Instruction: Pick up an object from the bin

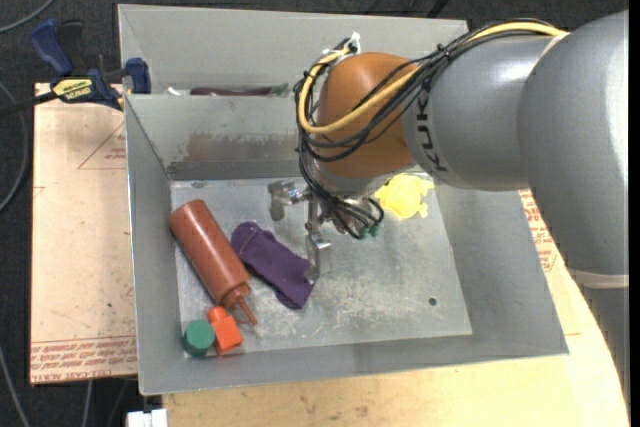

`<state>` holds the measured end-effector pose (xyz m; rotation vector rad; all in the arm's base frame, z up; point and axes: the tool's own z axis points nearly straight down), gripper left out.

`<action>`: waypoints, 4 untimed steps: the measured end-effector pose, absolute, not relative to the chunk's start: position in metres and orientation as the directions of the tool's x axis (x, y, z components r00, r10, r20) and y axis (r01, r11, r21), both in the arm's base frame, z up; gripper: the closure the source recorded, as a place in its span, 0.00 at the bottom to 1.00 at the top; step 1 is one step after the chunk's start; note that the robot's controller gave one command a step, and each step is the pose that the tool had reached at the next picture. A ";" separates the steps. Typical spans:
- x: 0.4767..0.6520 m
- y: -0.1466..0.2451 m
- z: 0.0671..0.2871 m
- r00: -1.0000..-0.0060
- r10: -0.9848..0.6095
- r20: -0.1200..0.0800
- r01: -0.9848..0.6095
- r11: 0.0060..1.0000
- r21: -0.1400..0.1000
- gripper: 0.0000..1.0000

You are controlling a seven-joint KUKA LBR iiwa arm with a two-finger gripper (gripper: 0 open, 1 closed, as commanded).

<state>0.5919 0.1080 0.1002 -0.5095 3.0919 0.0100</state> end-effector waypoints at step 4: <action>0.597 0.162 0.124 -0.994 -0.110 -0.012 -0.110 0.994 0.009 0.00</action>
Offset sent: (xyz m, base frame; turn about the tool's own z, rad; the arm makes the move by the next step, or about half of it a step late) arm -0.0001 0.0218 0.0410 0.2734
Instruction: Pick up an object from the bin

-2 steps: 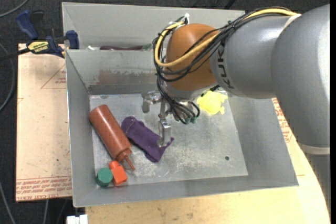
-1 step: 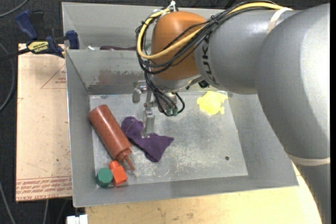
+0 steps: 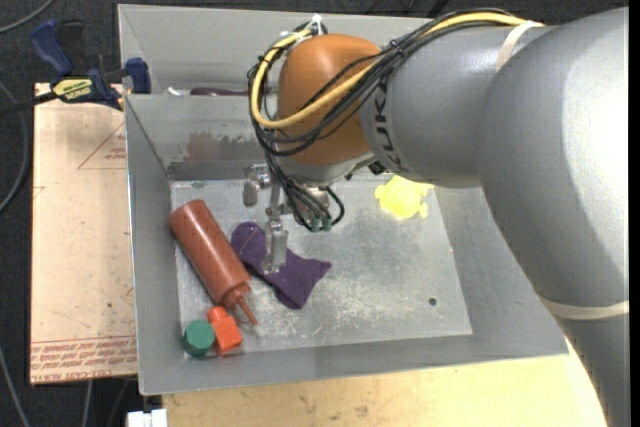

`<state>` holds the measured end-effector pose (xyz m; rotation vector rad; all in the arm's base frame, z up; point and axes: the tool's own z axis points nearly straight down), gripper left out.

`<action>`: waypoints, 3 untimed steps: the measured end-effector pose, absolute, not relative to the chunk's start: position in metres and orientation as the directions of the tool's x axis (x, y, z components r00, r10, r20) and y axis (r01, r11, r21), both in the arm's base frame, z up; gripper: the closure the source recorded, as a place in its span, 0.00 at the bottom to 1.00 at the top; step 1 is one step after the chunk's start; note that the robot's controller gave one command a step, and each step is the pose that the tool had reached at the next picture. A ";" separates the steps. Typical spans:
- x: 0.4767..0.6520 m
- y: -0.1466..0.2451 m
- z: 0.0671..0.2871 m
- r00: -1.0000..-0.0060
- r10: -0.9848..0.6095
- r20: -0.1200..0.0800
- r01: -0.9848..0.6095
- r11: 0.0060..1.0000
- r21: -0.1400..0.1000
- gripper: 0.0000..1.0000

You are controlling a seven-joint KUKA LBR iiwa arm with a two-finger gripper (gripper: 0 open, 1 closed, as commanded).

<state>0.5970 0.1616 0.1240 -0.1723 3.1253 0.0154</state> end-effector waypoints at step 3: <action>0.558 0.151 0.107 -0.793 -0.609 -0.009 -0.609 0.793 0.004 1.00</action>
Offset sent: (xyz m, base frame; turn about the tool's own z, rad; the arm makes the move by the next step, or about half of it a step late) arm 0.0000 0.0000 0.0000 0.0000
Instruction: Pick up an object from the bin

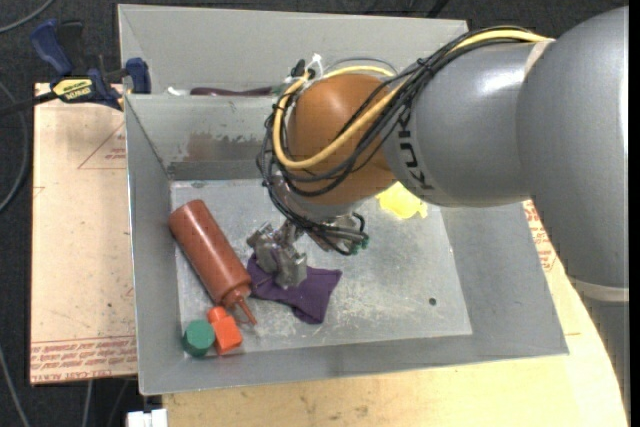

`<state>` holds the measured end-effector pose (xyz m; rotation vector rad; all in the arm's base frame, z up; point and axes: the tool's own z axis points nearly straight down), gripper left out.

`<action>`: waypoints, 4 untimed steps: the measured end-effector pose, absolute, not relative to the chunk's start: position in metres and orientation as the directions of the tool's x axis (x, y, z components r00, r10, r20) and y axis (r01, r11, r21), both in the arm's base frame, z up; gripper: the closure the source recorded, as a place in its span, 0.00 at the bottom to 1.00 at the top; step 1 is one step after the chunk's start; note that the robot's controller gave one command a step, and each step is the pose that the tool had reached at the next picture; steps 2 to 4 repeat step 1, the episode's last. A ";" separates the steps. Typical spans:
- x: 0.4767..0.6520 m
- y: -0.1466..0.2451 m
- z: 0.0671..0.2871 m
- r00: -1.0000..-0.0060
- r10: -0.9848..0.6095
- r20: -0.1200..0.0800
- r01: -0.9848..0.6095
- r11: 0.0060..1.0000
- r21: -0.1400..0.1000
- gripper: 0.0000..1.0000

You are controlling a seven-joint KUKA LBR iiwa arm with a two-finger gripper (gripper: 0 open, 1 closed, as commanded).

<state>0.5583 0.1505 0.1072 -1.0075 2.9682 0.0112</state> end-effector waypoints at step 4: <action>0.561 0.149 0.169 -0.788 -0.616 -0.016 -0.616 0.788 0.002 1.00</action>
Offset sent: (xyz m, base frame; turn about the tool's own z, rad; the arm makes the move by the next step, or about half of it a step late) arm 0.0317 -0.1101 -0.0048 -0.1741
